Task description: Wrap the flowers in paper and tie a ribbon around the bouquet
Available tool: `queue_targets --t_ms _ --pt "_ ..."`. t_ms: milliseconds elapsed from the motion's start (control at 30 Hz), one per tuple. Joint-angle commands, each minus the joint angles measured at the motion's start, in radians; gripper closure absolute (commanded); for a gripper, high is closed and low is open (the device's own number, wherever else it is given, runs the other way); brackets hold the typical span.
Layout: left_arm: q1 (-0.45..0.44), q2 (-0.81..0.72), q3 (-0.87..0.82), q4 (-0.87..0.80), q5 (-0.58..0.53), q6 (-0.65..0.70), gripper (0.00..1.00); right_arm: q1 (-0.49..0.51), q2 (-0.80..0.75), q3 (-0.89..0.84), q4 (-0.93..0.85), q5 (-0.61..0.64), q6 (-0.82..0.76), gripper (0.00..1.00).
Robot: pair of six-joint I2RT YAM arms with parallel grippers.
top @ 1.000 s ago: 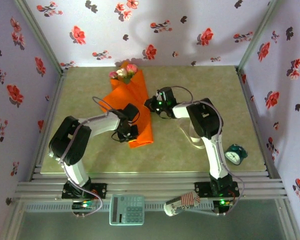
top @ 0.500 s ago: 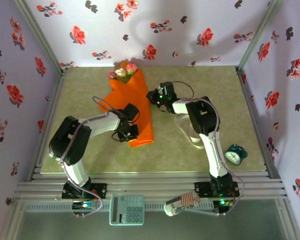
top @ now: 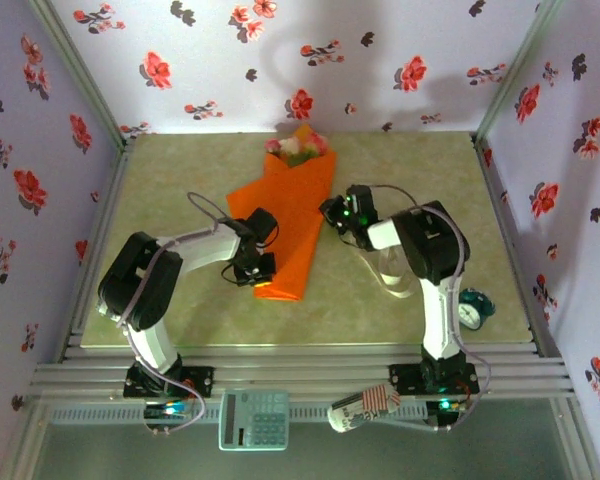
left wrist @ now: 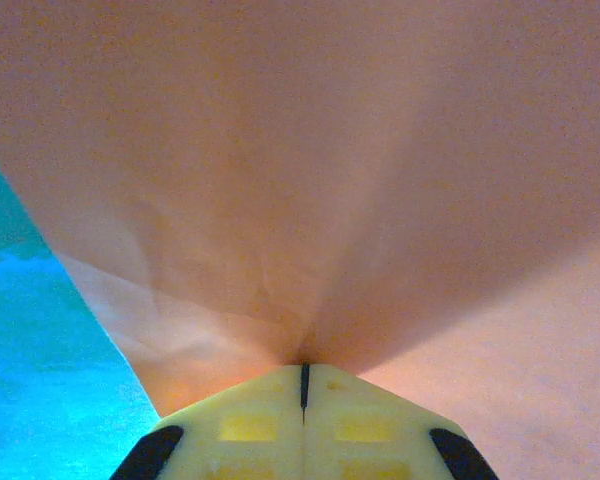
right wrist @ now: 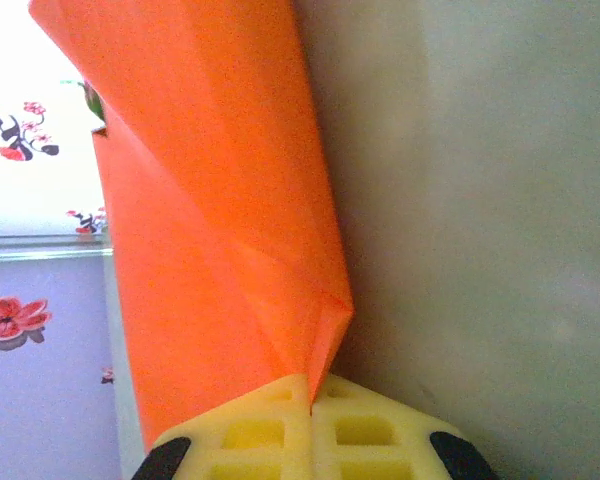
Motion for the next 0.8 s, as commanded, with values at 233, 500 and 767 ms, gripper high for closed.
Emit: queue_targets --t_ms 233,500,767 --pt "-0.006 0.066 0.022 -0.143 0.004 0.091 1.00 -0.052 0.096 0.042 0.096 0.023 0.046 0.70" --pt "-0.005 0.070 0.039 -0.135 0.001 0.083 1.00 -0.086 0.138 0.152 0.033 0.031 0.032 1.00" --pt "-0.005 0.070 0.049 -0.130 0.007 0.080 1.00 -0.113 0.181 0.244 -0.030 0.020 0.010 0.65"
